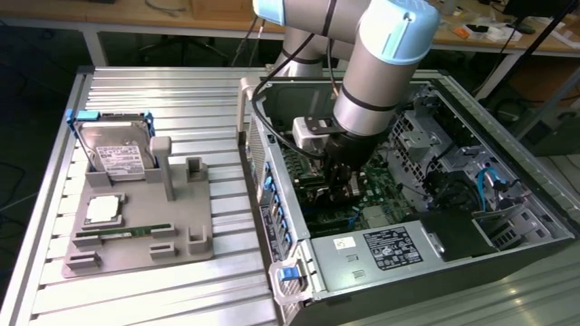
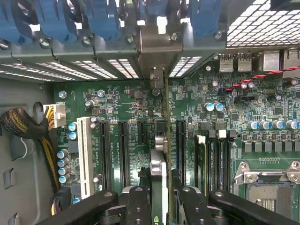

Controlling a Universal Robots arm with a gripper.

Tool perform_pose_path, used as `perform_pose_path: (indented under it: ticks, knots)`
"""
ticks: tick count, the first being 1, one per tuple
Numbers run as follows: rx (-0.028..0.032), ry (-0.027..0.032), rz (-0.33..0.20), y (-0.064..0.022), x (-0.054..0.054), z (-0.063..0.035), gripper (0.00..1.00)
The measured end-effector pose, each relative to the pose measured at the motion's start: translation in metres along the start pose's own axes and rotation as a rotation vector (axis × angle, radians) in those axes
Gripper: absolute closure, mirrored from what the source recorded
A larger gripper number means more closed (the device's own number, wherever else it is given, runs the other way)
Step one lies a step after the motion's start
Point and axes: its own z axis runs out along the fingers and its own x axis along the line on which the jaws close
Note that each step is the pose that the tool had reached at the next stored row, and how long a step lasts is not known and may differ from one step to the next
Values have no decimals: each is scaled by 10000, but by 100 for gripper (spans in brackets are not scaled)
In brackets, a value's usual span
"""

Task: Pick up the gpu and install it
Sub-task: 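Insert the gpu into the slot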

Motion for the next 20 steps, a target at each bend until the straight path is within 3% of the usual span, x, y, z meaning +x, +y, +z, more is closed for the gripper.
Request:
perform_pose_path:
  ticks: [2,3,4,6,9,10,11,12,15,16,20]
  knots:
    - [-1,-8,2,1,-1,2,73]
    - [18,-54,6,0,-7,19,72]
    - [12,-27,5,0,-4,12,72]
    - [-1,2,-1,0,0,-1,60]
    - [0,0,0,0,0,0,42]
    - [-2,4,0,0,1,-15,42]
    - [-2,4,0,0,3,-86,36]
    - [0,-1,4,0,5,-170,36]
    - [0,-2,8,1,9,-299,36]
    - [1,-2,13,1,12,-392,36]
    - [44,-9,14,5,12,-434,37]
